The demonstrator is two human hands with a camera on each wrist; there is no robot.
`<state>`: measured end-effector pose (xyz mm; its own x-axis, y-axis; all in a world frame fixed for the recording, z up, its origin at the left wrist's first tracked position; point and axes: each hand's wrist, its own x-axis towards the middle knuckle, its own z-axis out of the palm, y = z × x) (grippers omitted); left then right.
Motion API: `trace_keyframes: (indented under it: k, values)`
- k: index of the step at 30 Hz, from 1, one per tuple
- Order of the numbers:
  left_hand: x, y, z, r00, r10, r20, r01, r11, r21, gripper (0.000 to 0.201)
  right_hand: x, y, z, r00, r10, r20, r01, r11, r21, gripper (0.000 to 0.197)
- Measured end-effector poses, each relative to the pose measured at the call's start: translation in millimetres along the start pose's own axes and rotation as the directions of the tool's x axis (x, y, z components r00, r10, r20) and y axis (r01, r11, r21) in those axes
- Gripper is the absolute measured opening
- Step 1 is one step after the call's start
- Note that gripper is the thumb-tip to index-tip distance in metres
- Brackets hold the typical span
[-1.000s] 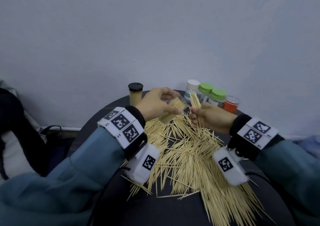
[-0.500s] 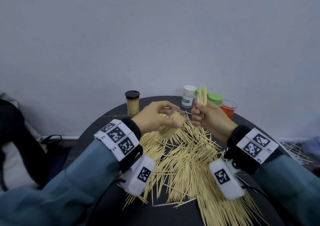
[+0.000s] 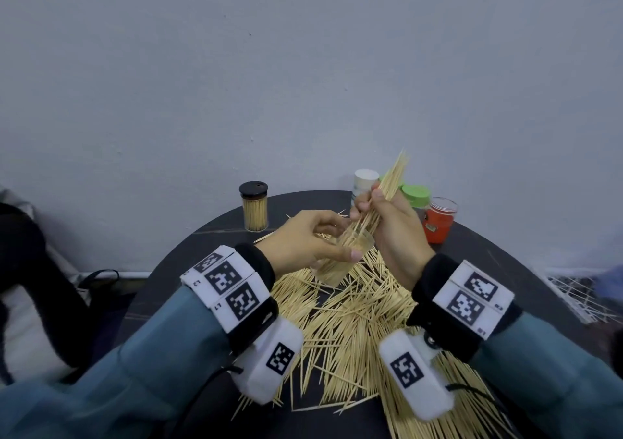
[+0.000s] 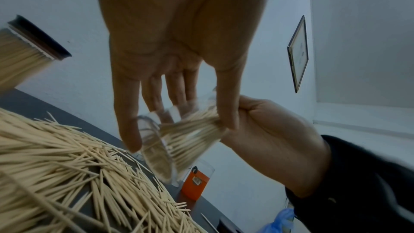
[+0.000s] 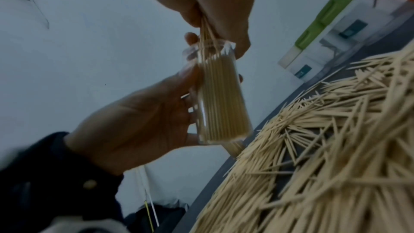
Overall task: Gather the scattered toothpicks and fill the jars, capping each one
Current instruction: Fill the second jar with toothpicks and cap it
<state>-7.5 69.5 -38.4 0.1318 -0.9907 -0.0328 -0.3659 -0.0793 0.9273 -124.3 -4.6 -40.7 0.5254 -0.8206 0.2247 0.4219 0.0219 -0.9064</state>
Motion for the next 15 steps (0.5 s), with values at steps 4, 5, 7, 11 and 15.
trace_keyframes:
  k: [4,5,7,11,15]
  values:
    - [1.5,-1.3,-0.7,0.998,0.036,-0.046,-0.038,0.998,-0.043,0.037,-3.6,7.0,-0.9,1.0,-0.022,0.007,0.023,0.992,-0.126,0.021]
    - [1.6,-1.5,-1.1,0.997,0.043,-0.058,-0.046,0.997,-0.054,0.036,-4.5,7.7,-1.0,1.0,-0.024,0.009,0.025,0.985,-0.17,0.024]
    - [2.5,-2.5,-2.0,0.996,0.045,-0.072,-0.051,0.996,-0.075,0.031,-6.5,8.9,-0.6,0.999,0.006,0.034,0.001,0.981,-0.196,0.023]
    - [1.6,-1.2,-2.5,0.997,0.047,-0.068,-0.051,0.997,-0.062,0.032,-7.7,9.7,-0.4,0.994,0.098,0.056,-0.083,0.97,-0.227,0.015]
    - [1.3,-2.0,-3.4,0.996,0.049,-0.077,-0.052,0.998,-0.033,0.04,-5.4,2.6,-1.3,0.993,0.077,0.087,-0.056,0.973,-0.224,0.015]
